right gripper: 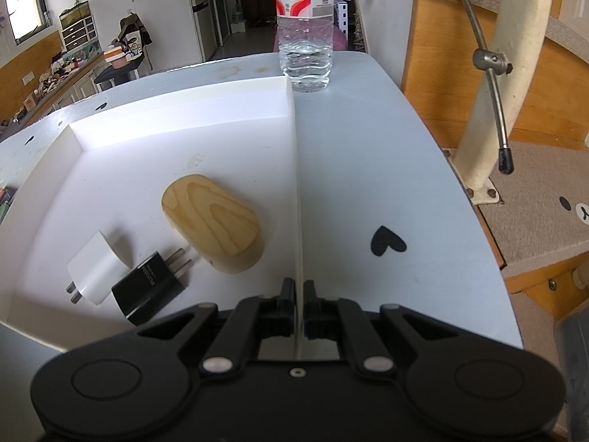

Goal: Organize rigid objects
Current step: 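Move the left gripper over the black smartwatch, then close the left gripper on the black smartwatch and lift it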

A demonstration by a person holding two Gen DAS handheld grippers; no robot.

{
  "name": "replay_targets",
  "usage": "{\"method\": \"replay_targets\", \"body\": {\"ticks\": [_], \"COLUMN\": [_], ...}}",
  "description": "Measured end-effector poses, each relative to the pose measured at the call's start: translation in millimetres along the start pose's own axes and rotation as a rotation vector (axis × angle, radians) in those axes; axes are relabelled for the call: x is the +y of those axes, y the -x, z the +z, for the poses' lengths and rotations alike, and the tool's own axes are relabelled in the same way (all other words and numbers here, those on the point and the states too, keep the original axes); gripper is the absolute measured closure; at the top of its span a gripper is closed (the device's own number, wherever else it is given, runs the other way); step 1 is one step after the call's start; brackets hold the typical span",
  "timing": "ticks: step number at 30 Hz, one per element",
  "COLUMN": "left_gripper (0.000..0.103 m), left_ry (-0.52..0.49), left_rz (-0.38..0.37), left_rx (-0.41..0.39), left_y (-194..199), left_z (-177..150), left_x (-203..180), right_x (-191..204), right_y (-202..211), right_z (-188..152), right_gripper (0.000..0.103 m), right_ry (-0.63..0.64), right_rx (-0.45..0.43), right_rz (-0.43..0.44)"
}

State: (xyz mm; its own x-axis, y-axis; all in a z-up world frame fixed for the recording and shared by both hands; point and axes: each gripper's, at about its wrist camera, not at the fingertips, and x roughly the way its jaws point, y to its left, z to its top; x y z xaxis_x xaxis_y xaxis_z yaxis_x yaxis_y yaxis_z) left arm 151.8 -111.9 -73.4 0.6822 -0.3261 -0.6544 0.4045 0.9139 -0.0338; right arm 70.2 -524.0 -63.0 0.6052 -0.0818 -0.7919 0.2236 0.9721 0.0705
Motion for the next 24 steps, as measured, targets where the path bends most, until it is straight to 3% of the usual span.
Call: {"method": "replay_targets", "body": {"ticks": [5,11,17,24], "left_gripper": [0.036,0.023,0.023,0.03], "left_ry": [-0.043,-0.075,-0.127,-0.127], "left_rz": [-0.056,-0.109,-0.191,-0.182], "left_rx": [-0.026,-0.047,-0.026,-0.025], "left_y": [-20,-35,-26,-15], "left_z": [7,14,8,-2], "left_x": [11,23,13,4], "right_x": [0,-1,-1,-1], "right_y": [0,0,0,0], "right_z": [-1,-1,-1,-1], "right_gripper": [0.099,0.099,0.099,0.099], "right_ry": [-0.002,-0.009,-0.008,-0.005], "right_rx": [-0.001,-0.004,-0.004,-0.004], "right_rz": [0.002,0.006,0.007,0.007]}}
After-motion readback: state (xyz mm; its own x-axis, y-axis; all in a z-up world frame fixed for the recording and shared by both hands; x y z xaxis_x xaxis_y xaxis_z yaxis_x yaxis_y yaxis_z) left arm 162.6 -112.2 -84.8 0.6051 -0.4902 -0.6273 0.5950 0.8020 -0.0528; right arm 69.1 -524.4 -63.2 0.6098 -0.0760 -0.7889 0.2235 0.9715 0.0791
